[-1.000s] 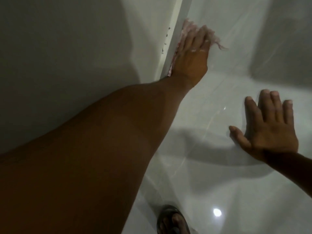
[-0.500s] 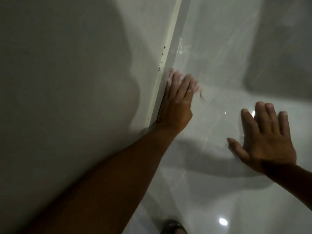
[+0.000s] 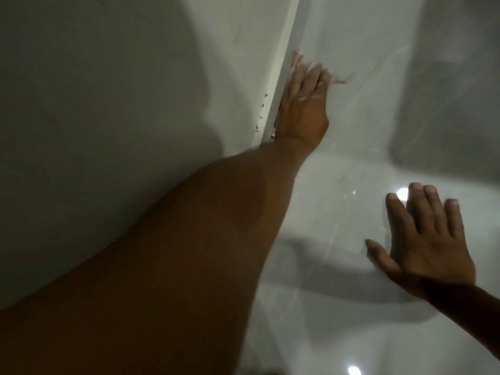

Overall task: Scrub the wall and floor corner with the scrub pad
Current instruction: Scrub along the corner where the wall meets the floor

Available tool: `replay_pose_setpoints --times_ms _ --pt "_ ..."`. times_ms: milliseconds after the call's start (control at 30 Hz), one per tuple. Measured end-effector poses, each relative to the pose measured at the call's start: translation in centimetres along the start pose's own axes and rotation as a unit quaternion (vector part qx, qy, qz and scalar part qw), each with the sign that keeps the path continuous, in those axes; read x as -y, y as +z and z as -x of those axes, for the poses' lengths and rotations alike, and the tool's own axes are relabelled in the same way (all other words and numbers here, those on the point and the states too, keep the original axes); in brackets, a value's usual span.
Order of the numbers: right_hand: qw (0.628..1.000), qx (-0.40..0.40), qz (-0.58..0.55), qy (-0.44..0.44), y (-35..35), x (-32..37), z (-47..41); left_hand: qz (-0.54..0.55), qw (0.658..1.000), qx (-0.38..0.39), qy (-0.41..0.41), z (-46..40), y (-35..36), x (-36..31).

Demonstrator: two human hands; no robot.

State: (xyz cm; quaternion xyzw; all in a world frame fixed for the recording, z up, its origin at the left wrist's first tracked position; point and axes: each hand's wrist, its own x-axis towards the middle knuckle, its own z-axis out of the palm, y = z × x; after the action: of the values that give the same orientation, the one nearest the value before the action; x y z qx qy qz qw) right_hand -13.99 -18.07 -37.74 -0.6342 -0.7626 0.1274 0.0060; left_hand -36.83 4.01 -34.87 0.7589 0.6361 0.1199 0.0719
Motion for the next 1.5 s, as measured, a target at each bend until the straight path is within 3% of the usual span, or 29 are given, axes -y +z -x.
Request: replay_pose_setpoints --times_ms 100,233,333,567,800,900,1033,1133,1300,1500 --pt "1.0 0.002 -0.002 -0.004 -0.3 0.0 0.0 0.077 0.995 -0.059 -0.001 5.6 -0.6 0.5" --pt "1.0 -0.01 -0.019 0.003 -0.4 0.3 0.1 0.052 0.998 -0.045 -0.006 18.2 -1.3 1.1" --pt "0.999 -0.014 -0.03 -0.011 -0.2 0.1 0.0 0.028 0.999 -0.041 0.008 22.4 -1.5 1.4" --pt "1.0 -0.017 -0.019 -0.011 -0.2 0.2 0.1 0.013 0.99 -0.001 0.137 12.3 -0.5 1.4" --pt "0.999 -0.026 -0.022 -0.009 0.8 -0.3 0.3 -0.064 0.992 0.01 0.113 -3.7 1.4 -0.5" --pt "0.999 -0.027 -0.016 -0.006 1.2 -0.4 0.4 -0.048 0.997 0.034 0.046 -7.4 2.2 0.1" --pt "1.0 -0.022 -0.017 -0.003 1.0 -0.5 0.3 0.026 0.999 -0.022 -0.036 -4.2 1.8 0.0" --pt "1.0 -0.023 -0.014 0.002 1.2 -0.4 0.4 0.075 0.994 -0.063 -0.051 3.6 1.2 -0.2" --pt "0.999 -0.019 -0.027 0.003 0.5 -0.1 0.3 -0.015 0.998 0.006 -0.066 16.8 -0.2 -0.1" --pt "0.999 -0.031 -0.037 0.0 0.3 -0.1 0.3 -0.035 0.997 0.027 -0.06 13.6 -0.4 -1.0"
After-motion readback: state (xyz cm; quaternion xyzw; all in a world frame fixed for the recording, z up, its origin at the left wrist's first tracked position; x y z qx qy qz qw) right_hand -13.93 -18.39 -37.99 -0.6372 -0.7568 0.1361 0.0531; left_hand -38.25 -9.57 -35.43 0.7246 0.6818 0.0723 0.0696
